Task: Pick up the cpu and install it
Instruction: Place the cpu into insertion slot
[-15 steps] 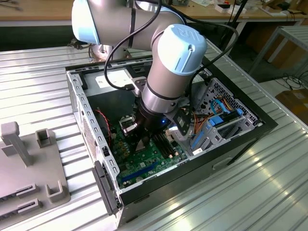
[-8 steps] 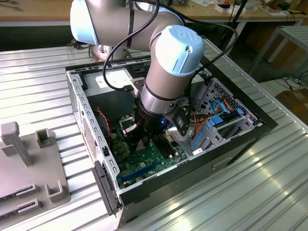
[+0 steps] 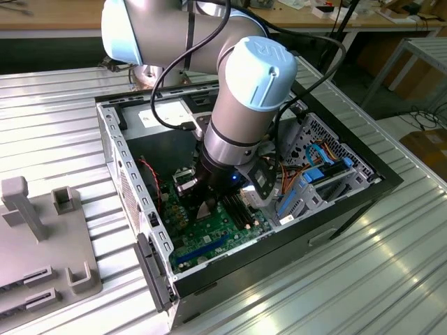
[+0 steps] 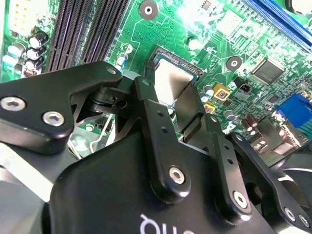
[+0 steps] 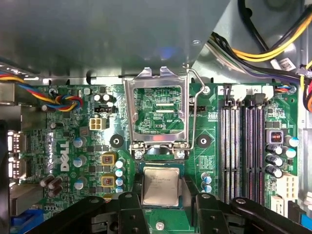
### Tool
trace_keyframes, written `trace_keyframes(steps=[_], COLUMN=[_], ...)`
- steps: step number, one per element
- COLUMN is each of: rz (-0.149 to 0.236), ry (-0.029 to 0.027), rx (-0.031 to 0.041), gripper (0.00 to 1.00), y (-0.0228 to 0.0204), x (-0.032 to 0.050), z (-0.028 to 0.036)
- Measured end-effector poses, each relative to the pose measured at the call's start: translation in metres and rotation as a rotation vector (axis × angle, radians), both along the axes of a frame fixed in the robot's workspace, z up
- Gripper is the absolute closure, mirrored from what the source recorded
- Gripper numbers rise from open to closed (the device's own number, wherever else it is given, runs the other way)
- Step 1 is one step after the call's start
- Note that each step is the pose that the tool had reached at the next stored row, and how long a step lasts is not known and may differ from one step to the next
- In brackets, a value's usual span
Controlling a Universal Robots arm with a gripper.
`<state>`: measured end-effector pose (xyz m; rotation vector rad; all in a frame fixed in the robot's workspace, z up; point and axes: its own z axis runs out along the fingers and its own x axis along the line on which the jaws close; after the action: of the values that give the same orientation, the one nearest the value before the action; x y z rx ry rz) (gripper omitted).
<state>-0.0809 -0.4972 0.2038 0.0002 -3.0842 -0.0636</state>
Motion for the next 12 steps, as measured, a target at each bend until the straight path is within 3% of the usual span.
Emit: trace_keyframes(steps=[12], rz=[-0.017], ry=[0.0000], rx=[0.0001], gripper=[0.55], y=[0.0001], x=[-0.0028], z=[0.0001])
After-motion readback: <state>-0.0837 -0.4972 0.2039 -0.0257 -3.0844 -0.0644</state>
